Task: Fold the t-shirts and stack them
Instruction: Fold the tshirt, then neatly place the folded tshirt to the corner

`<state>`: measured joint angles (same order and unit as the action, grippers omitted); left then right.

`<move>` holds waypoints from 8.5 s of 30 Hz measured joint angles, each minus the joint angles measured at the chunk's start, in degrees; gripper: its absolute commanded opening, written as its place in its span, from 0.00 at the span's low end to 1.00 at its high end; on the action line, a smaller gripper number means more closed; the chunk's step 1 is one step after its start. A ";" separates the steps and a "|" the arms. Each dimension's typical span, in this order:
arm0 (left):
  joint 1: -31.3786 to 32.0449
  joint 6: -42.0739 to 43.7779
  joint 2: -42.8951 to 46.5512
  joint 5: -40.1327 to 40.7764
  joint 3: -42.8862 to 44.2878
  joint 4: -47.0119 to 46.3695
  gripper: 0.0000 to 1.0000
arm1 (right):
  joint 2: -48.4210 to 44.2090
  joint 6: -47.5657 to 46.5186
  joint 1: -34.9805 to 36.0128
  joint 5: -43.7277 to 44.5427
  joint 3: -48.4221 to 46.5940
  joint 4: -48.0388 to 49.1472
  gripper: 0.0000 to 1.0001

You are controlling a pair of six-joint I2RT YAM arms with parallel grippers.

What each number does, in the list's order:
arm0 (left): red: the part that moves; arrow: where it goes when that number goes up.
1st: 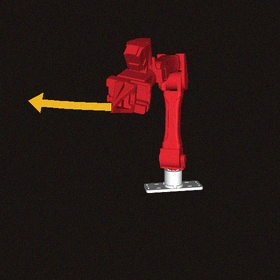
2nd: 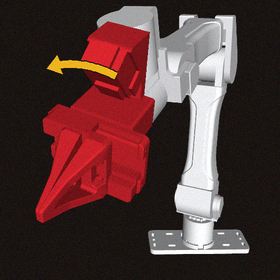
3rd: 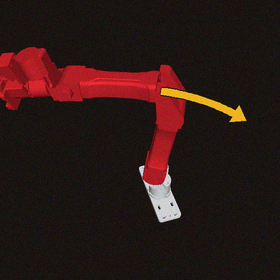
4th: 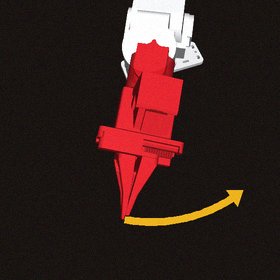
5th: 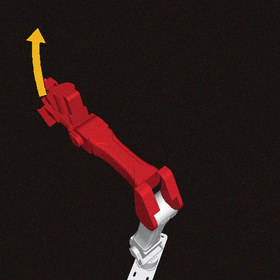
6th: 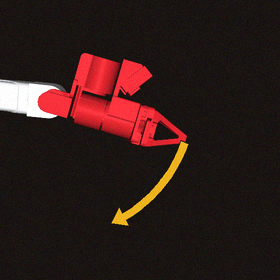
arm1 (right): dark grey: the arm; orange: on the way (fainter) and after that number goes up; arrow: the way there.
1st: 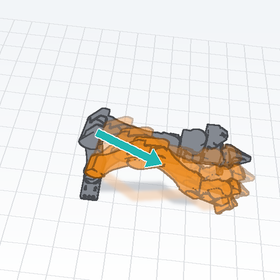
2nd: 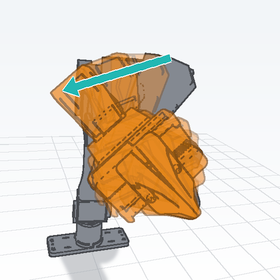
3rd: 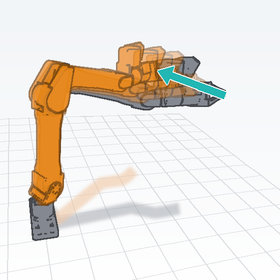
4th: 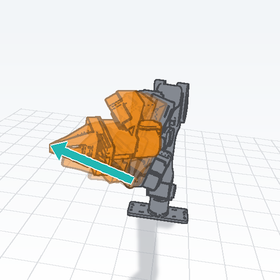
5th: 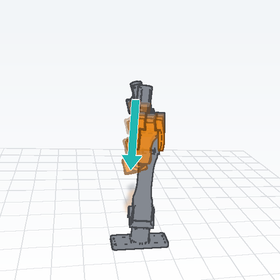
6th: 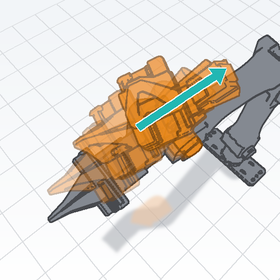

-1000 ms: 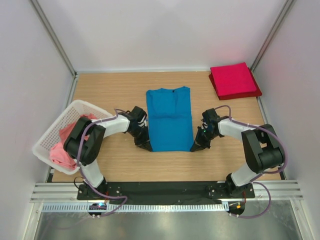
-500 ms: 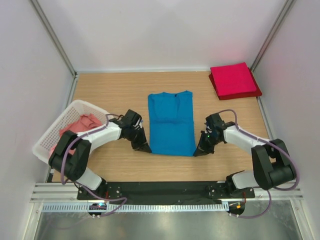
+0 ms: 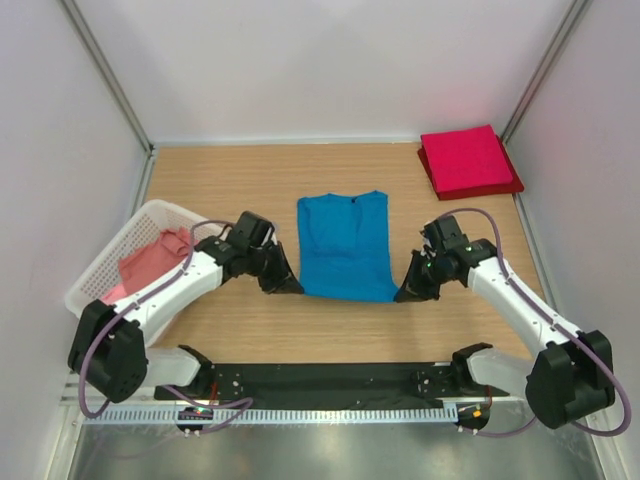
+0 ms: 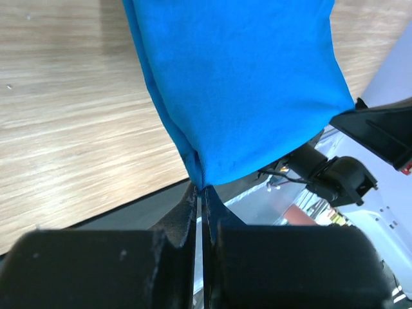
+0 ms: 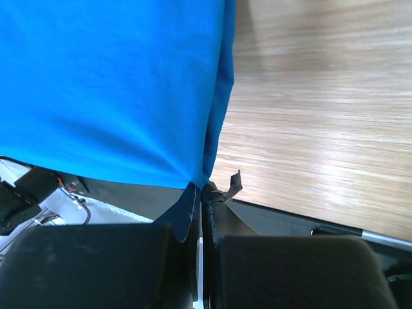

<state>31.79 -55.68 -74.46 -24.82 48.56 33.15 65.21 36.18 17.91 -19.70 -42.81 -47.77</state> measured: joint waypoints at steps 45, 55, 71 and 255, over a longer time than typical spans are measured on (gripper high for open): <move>-16.48 -0.09 -76.26 -5.46 88.96 -1.16 0.19 | 62.62 -5.57 -9.42 9.11 -70.66 -6.21 0.04; -18.51 0.28 -76.06 -4.96 88.91 -7.48 0.45 | 63.80 -0.11 -12.87 12.11 -69.72 -3.69 0.46; -14.53 21.66 -56.98 3.02 69.51 7.17 0.42 | 54.42 -2.21 -12.26 4.26 -50.73 5.40 0.57; -9.27 15.98 -27.74 13.70 19.82 -4.98 0.30 | 67.01 -37.24 -18.86 21.46 -95.47 -5.46 0.01</move>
<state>22.52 -39.70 -102.19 -11.11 68.38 28.16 132.22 -1.06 -0.95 1.76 -138.28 -53.23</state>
